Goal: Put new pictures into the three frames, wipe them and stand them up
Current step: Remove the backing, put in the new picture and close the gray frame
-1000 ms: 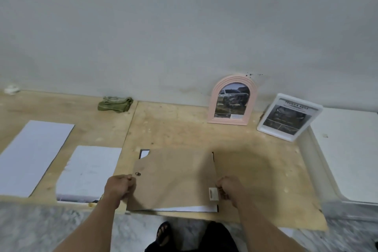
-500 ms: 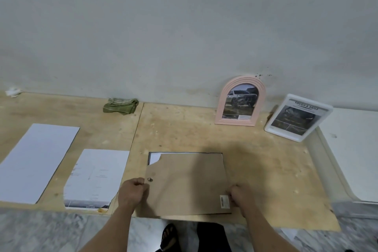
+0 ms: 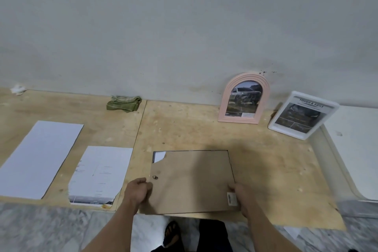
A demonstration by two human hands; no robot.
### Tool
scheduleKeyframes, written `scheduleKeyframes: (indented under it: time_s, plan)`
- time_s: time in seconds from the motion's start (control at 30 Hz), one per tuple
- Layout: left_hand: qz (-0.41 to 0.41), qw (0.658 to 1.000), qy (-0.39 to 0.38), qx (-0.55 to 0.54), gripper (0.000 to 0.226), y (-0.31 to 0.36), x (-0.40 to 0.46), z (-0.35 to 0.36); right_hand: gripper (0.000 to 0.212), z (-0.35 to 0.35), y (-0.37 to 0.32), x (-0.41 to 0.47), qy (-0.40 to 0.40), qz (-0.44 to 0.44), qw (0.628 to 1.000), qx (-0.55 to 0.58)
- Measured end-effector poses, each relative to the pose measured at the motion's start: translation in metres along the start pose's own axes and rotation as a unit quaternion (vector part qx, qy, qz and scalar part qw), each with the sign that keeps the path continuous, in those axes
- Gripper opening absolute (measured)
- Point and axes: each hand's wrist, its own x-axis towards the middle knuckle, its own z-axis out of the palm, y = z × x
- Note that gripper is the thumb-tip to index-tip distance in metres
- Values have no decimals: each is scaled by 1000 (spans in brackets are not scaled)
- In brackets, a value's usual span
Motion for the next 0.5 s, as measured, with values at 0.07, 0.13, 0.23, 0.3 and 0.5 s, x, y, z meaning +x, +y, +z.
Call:
scheduleKeyframes:
  time_s: [0.07,0.13,0.23,0.3,0.5]
  plan:
    - [-19,998,-51,-7,16,-2,1,-3,11,-2,0,5,-6,-3,1000,24]
    - [-21,996,-88,-1,21,-3,2,-7,10,-4,-4,7,-13,-12,999,49]
    - [-17,994,-105,-29,18,2,1,-8,13,-6,-12,1,-22,-24,997,75]
    - [-10,996,-80,-37,12,8,-1,-7,12,-8,-17,-3,-36,-24,996,78]
    - [7,998,-32,-49,9,21,5,-5,15,-15,-20,-18,-154,-26,988,24]
